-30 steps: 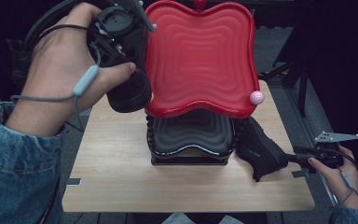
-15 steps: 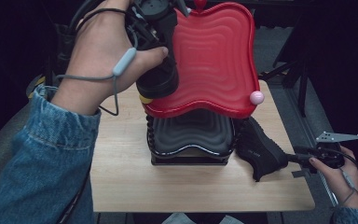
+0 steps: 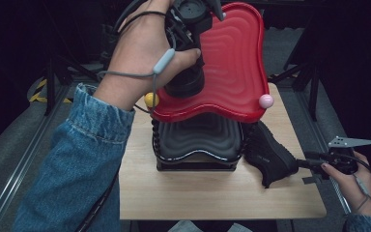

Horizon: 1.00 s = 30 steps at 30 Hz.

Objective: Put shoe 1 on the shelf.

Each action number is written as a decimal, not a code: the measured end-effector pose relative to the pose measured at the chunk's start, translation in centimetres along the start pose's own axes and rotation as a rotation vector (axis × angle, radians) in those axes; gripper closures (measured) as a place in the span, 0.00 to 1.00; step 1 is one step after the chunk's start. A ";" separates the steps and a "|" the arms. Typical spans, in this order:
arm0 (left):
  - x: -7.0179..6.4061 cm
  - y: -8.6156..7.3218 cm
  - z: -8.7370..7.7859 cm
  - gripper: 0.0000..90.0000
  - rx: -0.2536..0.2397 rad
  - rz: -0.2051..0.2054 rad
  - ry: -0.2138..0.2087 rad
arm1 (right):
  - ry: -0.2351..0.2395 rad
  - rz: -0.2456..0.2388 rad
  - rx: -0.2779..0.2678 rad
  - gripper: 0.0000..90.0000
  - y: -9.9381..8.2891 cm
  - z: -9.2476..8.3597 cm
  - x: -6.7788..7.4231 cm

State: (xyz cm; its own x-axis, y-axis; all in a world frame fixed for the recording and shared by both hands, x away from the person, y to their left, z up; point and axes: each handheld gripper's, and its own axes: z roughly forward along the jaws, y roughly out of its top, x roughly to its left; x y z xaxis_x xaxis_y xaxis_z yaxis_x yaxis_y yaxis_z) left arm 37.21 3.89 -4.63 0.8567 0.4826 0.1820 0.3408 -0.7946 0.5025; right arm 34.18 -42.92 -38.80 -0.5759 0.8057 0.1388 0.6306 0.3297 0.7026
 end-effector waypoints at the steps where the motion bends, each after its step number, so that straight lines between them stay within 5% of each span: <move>1: -0.1 0.2 0.2 0.96 0.003 0.008 -0.001 | 0.000 0.000 0.000 0.49 0.0 0.0 0.0; 13: -1.0 0.7 1.9 0.95 0.031 0.106 0.025 | 0.002 -0.004 0.006 0.49 0.0 0.2 0.0; 30: -1.4 0.0 4.4 0.93 0.029 0.113 0.016 | 0.006 0.001 0.013 0.48 -0.1 0.3 0.0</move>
State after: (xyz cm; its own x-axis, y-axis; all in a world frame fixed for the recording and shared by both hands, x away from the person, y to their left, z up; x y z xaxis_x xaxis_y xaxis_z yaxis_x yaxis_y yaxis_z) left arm 37.74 1.64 -8.61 0.8841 0.3948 0.2501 0.2534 -0.8546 0.4533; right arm 34.31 -42.76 -39.08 -0.5782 0.8031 0.1438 0.6381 0.3353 0.6931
